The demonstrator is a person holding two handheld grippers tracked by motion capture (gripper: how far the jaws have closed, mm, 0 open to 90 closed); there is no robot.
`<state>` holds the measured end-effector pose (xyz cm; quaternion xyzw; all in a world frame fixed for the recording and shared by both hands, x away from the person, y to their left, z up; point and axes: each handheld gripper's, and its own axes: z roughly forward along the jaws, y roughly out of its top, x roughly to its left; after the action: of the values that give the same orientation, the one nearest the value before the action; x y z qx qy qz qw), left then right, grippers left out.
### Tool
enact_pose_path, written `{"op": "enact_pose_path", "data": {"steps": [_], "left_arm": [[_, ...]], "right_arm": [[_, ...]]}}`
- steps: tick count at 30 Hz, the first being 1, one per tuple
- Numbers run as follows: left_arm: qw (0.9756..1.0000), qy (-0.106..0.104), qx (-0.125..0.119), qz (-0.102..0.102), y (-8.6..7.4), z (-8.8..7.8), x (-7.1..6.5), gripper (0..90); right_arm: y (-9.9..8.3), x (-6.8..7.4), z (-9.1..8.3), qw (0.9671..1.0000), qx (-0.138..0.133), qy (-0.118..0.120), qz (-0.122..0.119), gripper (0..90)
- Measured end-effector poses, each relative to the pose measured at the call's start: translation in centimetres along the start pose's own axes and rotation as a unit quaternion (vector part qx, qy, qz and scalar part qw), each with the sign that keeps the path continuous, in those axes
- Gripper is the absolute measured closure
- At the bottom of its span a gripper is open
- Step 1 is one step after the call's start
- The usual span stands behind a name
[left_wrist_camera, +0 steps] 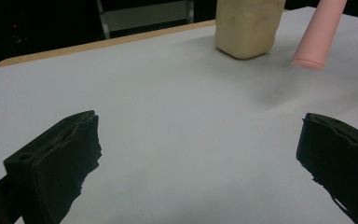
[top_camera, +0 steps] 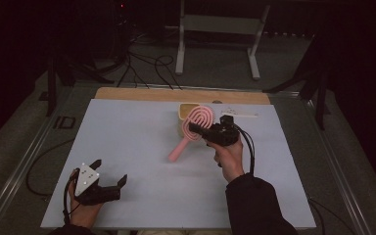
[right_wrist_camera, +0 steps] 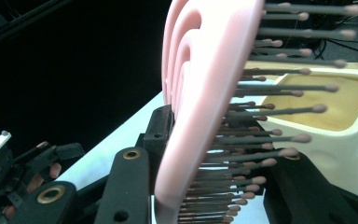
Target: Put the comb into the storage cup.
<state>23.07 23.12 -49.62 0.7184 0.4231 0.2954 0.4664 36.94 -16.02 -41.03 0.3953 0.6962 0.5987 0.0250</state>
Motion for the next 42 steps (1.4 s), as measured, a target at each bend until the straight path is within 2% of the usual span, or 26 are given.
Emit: {"op": "enact_pose_path", "data": {"steps": [7,12,14,27,42], "left_arm": [[1.0,0.006,-0.001,-0.002,-0.1,0.2,0.0,0.1],[1.0,0.01,-0.001,-0.002,-0.1,0.2,0.0,0.1],[0.9999,0.011,-0.002,-0.002,-0.1,0.2,0.0,0.1],[0.9999,0.011,0.0,0.002,-0.1,0.3,-0.1,0.1],[0.9999,0.013,-0.001,0.001,-0.2,0.3,-0.2,0.1]], "right_arm": [[0.5,-0.1,-0.2,1.0,-0.001,-0.001,-0.002,63.4],[0.9,-0.2,-0.3,0.9999,-0.005,0.008,0.005,63.4],[1.1,-0.2,-0.4,1.0,0.0,0.007,0.0,63.4],[1.5,-0.6,-0.7,1.0,0.001,0.005,-0.003,63.4],[2.2,-1.0,-0.9,0.9999,-0.012,0.005,-0.001,63.4]]}}
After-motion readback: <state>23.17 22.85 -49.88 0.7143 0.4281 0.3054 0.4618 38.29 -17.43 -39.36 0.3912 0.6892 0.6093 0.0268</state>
